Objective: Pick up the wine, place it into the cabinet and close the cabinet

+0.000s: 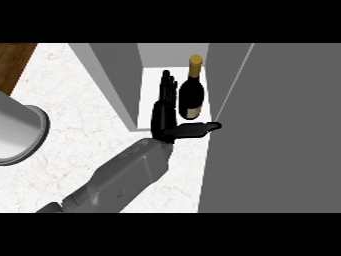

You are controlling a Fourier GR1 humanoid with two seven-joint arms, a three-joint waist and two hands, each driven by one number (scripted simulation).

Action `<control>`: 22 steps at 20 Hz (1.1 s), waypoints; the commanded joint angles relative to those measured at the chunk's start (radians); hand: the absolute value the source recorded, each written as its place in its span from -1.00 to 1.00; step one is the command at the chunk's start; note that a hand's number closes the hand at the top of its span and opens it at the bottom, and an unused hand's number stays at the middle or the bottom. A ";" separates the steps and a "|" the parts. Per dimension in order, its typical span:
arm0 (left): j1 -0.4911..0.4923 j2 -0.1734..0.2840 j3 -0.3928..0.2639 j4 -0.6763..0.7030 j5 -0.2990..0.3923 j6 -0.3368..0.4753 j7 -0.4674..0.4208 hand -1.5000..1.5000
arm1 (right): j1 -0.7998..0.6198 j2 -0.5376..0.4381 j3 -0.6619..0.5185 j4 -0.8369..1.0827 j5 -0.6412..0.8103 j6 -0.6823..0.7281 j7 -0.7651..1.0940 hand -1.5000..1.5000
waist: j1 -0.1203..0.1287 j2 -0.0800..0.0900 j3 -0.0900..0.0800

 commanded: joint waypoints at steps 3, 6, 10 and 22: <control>0.112 0.022 0.019 -0.064 -0.127 -0.039 -0.036 -1.00 | 0.053 0.026 0.060 0.008 0.068 -0.002 -0.054 -1.00 | 0.019 -0.004 0.000; 0.149 0.069 0.033 -0.216 -0.185 0.042 0.027 -1.00 | 0.027 -0.013 -0.008 -0.041 -0.013 0.001 0.027 -1.00 | 0.022 -0.006 0.000; 0.242 0.132 0.015 -0.353 -0.258 0.004 0.049 -1.00 | -0.009 -0.010 -0.017 0.013 0.003 -0.004 0.006 -1.00 | 0.026 -0.005 0.000; 0.469 0.465 -0.013 -0.858 -0.382 -0.023 0.184 -1.00 | 0.062 -0.063 -0.007 -0.085 -0.070 0.074 0.032 1.00 | 0.031 -0.009 0.001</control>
